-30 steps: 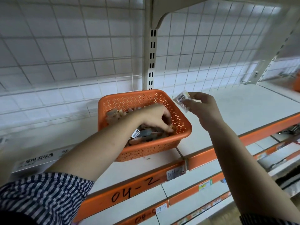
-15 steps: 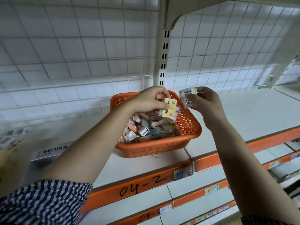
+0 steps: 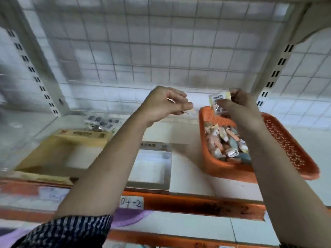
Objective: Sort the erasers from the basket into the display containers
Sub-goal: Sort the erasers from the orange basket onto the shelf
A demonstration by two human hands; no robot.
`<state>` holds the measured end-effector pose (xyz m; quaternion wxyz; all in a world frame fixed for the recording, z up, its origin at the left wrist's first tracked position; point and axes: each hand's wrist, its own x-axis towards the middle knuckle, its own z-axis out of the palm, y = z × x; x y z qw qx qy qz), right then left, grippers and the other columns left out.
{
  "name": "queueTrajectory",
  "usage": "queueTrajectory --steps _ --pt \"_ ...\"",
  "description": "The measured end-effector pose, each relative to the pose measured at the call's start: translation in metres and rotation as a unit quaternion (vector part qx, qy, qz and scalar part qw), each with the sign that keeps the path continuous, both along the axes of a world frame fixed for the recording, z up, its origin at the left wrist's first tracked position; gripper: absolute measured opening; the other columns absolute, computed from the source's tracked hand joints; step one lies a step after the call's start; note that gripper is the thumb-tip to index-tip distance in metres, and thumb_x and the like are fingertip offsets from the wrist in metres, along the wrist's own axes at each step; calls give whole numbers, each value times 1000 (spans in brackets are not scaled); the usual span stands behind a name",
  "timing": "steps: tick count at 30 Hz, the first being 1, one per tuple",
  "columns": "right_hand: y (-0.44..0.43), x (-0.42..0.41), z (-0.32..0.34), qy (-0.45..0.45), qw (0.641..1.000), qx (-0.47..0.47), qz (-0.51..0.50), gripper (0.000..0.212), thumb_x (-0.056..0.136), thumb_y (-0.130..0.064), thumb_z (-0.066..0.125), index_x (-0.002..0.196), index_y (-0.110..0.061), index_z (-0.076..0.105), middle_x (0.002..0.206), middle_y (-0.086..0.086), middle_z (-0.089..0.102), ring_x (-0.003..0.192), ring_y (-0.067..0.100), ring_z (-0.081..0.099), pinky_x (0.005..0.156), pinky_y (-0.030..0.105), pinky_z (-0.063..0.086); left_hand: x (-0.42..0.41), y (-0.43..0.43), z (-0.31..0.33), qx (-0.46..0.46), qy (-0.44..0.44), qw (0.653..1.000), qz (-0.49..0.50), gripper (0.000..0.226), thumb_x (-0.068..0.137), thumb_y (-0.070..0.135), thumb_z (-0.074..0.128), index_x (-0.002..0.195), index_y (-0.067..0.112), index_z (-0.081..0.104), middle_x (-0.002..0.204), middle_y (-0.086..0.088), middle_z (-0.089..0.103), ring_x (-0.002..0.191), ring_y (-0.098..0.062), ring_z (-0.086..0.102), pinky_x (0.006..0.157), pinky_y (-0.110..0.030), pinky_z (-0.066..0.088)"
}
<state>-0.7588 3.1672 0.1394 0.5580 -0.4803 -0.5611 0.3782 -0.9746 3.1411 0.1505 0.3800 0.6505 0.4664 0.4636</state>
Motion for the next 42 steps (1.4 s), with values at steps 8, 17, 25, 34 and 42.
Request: queueTrajectory --steps 8,17,25,34,42 --pt "2 -136 -8 -33 986 -56 152 24 87 4 59 97 -18 59 85 10 63 58 12 63 56 25 53 -145 -46 -8 13 -37 985 167 23 73 -3 78 90 12 75 78 1 72 72 -5 68 75 -22 54" --pt "13 -247 -38 -95 972 -107 188 23 80 0 72 92 -10 56 70 4 60 62 16 56 57 25 44 -239 -51 -32 -24 -26 954 299 18 88 16 70 89 0 62 72 -6 61 43 -9 57 40 -18 42" --pt "52 -273 -79 -214 964 -153 47 19 79 -9 69 84 -24 58 97 7 65 81 23 61 64 30 48 -255 -39 -53 -73 -59 960 263 15 92 22 65 89 8 59 79 -7 62 49 -21 64 40 -20 44" --pt "53 -267 -95 -275 942 -165 97 17 80 -11 76 95 -13 69 86 2 64 77 17 59 53 18 40 -253 -31 -60 -83 -99 963 235 15 93 23 64 88 9 59 80 -10 66 63 -31 71 65 -48 58" --pt "53 -274 -97 -247 945 -186 104 19 78 -5 78 96 -6 70 87 8 65 63 15 63 57 19 51 -253 -27 -64 -61 -66 965 248 19 93 25 64 94 6 62 83 -7 66 70 -21 69 61 -37 58"
